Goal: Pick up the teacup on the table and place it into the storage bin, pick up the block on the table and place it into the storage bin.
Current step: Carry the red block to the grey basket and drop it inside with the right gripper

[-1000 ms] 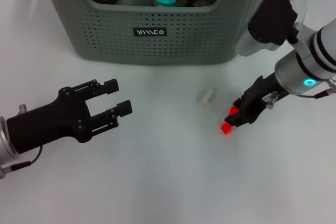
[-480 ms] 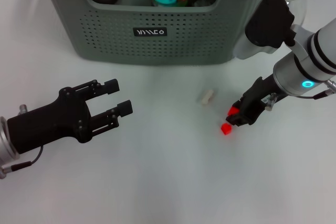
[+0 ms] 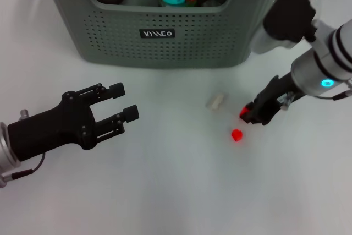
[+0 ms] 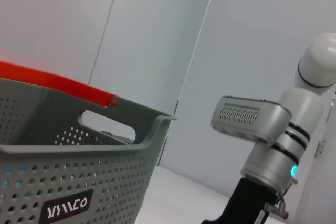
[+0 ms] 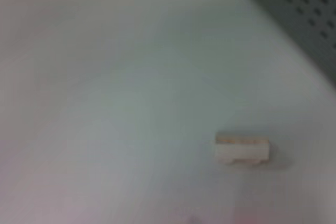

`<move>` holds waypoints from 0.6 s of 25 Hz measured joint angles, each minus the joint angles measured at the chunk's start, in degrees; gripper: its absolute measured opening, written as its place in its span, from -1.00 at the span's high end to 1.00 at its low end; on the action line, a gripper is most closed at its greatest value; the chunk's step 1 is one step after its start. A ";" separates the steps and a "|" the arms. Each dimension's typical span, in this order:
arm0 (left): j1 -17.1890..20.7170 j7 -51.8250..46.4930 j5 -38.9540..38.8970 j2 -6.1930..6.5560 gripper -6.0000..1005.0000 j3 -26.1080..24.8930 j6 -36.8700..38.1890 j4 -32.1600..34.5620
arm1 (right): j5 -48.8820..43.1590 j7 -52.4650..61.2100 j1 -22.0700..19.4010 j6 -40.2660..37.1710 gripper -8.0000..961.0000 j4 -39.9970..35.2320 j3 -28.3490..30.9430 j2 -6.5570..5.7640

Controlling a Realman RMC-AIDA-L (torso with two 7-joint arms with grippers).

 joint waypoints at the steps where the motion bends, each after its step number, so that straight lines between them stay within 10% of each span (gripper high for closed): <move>1: 0.02 0.00 0.02 0.00 -0.21 -0.06 0.08 0.00 | 0.12 0.03 -0.63 -0.90 0.56 -1.67 0.56 -0.01; 15: 0.23 -0.31 -0.29 0.06 -0.21 -0.22 0.11 0.27 | 24.56 0.44 -9.82 -14.58 0.56 -40.19 17.05 0.04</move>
